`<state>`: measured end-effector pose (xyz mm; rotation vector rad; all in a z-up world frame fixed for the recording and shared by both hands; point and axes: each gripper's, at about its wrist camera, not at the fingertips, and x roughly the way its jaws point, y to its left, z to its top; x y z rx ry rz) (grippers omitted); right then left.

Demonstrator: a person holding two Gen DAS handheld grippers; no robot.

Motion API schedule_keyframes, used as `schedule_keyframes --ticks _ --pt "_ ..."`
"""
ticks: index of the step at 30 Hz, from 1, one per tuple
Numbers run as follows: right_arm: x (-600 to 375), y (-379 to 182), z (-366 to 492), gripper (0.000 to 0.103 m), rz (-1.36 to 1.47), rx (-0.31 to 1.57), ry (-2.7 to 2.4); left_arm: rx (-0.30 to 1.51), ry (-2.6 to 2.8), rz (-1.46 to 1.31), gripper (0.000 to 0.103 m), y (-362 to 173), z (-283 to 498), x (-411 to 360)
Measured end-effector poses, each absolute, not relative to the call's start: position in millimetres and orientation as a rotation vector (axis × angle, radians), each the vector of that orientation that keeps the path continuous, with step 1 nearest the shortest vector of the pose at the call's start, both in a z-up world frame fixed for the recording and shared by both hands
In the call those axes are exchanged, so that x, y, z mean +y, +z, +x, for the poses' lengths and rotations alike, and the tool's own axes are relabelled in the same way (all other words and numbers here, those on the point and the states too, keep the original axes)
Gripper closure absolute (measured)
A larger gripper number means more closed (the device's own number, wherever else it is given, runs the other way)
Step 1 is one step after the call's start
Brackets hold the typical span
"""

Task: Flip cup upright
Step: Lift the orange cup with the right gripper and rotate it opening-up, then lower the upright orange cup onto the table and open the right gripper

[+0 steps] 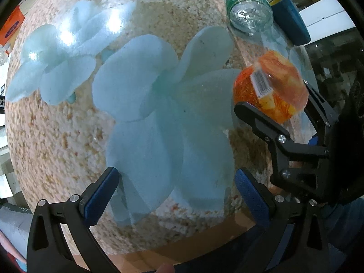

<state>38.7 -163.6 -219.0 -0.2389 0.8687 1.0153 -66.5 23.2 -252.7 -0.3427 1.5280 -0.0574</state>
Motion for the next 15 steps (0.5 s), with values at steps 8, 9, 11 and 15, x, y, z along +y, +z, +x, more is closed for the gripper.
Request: schedule_keyframes --ticks 8,9,11,15 --pt "-162.8 -219.8 36.7 0.037 -0.247 0.87 1.017 1.528 -0.044 -0.319 0.0 -255.5 -85.2 9.6" --pt "-162.7 -219.9 36.9 0.037 -0.25 0.874 1.017 1.527 -0.044 -0.319 0.0 -254.9 -87.0 7.1" --pt "-162.4 -219.0 37.8 0.037 -0.256 0.889 1.011 1.523 -0.038 -0.32 0.0 -252.3 -92.6 -1.6" --pt "-162.4 -209.3 43.3 0.018 -0.232 0.92 1.028 1.51 -0.02 -0.316 0.0 -240.6 -102.3 -11.2"
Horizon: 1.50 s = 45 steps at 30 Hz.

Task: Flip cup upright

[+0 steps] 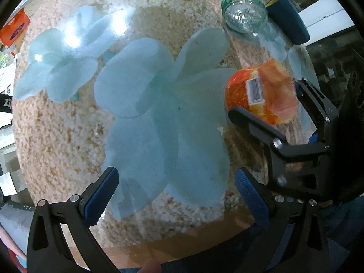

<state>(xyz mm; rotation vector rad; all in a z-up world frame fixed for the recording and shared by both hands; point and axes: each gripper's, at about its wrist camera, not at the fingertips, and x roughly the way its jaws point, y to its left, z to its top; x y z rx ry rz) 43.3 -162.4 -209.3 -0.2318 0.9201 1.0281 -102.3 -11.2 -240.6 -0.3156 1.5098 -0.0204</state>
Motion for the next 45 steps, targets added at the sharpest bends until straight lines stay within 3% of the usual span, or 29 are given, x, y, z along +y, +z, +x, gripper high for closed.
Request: schedule_keyframes --ticks 11,19,27,45 --pt "-183.6 -136.7 56.3 0.0 -0.226 0.933 0.972 1.422 -0.014 -0.275 0.0 -173.2 -110.9 -38.3" --pt "-208.2 -85.8 65.7 0.0 -0.255 1.031 0.789 1.328 -0.036 -0.171 0.0 -129.7 -93.5 -36.9" --pt "-228.1 -80.0 68.6 0.0 -0.196 1.184 0.651 1.251 -0.034 -0.13 0.0 -103.1 -80.9 -45.5" --pt "-239.9 -74.5 50.1 0.0 -0.172 1.235 0.589 1.247 -0.042 -0.125 0.0 -98.2 -90.0 -47.7"
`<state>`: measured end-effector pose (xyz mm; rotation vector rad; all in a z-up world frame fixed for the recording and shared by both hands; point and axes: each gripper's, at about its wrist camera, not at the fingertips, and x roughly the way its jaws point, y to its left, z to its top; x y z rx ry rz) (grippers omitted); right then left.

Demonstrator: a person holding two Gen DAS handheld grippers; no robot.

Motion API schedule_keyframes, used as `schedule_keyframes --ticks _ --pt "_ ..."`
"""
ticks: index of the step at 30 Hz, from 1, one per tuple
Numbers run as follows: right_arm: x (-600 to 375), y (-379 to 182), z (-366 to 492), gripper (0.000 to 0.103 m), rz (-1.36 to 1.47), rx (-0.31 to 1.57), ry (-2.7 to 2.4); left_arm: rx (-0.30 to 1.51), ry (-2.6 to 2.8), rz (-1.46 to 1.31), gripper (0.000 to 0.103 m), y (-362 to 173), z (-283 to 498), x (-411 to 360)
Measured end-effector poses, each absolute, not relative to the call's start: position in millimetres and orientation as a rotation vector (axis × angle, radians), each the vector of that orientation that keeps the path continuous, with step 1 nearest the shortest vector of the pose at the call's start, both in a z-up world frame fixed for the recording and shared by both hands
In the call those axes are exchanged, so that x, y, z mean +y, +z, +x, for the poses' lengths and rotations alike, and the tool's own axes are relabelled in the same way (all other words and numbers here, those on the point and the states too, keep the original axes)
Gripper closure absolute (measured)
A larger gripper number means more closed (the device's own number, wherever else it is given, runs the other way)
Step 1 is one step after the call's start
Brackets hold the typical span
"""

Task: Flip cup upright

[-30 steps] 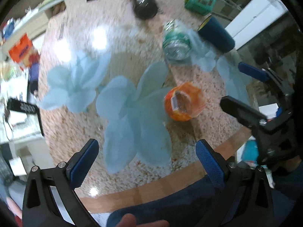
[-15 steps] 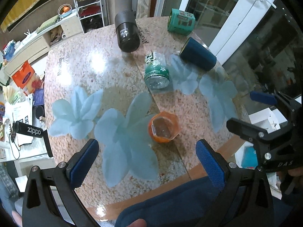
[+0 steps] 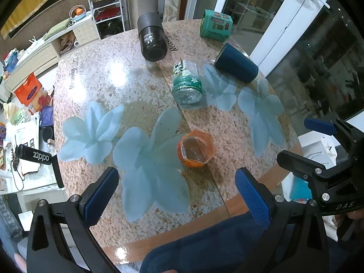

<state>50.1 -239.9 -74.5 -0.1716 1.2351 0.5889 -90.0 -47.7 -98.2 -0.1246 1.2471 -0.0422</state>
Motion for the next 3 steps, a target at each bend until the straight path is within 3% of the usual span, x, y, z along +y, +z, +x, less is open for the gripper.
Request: schedule_keyframes --ticks 3 --pt "-241.4 -73.3 49.1 0.0 -0.173 1.231 0.583 1.238 -0.042 -0.124 0.0 -97.1 -91.2 -48.8"
